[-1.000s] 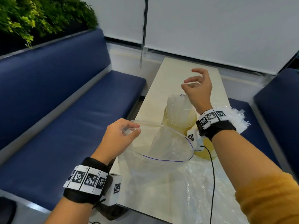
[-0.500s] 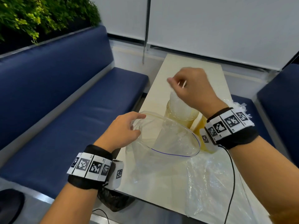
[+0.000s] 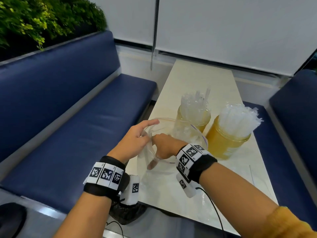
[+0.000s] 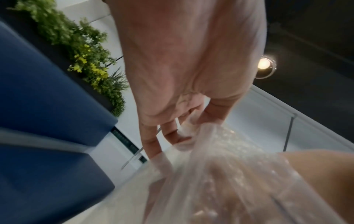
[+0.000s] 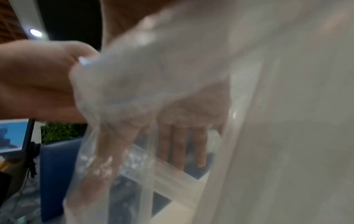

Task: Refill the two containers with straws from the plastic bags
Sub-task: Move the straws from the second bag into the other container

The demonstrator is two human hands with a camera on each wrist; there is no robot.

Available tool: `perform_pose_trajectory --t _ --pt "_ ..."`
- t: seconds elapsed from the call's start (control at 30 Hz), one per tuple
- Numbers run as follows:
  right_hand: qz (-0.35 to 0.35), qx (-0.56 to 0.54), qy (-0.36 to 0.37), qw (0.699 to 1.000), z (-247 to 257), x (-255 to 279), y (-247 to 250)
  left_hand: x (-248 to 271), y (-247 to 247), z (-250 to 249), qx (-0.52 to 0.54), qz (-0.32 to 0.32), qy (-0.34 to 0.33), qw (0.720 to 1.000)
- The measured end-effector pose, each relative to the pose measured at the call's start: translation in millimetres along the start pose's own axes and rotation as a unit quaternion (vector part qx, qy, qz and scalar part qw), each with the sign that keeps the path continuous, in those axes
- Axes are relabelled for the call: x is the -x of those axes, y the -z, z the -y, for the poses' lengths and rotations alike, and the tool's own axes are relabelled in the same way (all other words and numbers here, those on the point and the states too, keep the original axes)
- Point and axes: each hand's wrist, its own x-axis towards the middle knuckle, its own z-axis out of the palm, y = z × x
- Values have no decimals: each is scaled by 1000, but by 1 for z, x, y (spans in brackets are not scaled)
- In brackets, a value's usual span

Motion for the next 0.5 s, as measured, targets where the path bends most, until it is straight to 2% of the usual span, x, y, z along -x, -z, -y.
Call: perform_pose_trajectory --t 0.23,0.37,0.43,0.5 --pt "-20 -14 1 1000 1 -3 -5 6 9 0 19 -4 44 999" --pt "-64 -22 7 998 6 -2 -7 6 14 -17 -136 -25 39 990" --pt "-91 -33 13 995 6 -2 -8 4 16 -24 -140 -28 33 989" --pt "-77 -38 0 996 5 -2 -8 2 18 -29 -125 -19 30 992"
